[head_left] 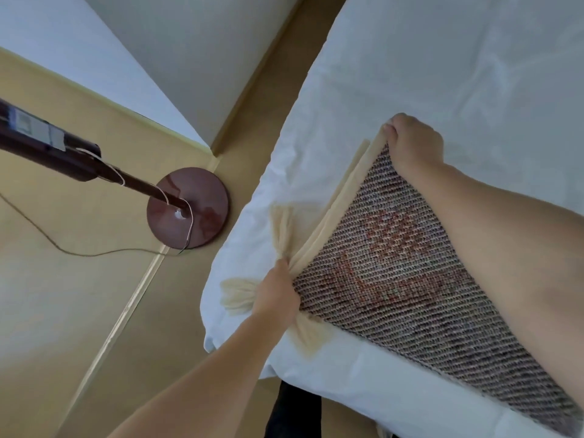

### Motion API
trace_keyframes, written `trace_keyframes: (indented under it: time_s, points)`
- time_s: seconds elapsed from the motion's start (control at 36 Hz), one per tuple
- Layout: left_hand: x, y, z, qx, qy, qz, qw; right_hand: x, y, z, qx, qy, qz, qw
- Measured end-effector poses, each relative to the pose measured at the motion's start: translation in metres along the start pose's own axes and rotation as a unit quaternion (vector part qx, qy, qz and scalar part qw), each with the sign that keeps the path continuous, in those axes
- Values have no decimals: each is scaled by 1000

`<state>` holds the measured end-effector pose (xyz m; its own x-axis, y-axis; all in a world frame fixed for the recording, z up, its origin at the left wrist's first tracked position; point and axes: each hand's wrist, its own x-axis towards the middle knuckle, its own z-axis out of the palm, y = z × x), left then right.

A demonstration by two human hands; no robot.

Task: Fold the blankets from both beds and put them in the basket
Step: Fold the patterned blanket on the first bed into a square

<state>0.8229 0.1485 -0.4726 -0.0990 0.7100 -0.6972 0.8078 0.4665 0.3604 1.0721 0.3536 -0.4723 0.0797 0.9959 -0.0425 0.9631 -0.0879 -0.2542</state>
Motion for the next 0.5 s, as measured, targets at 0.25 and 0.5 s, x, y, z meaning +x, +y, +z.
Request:
trace_keyframes:
  time_s: [0.25,0.5]
  points:
    - [10,-24,9,-1,22,27,999,11,-8,42,-26,-17,13,999]
    - [9,-22,24,134,150,103,974,9,-11,53,-66,-10,16,998]
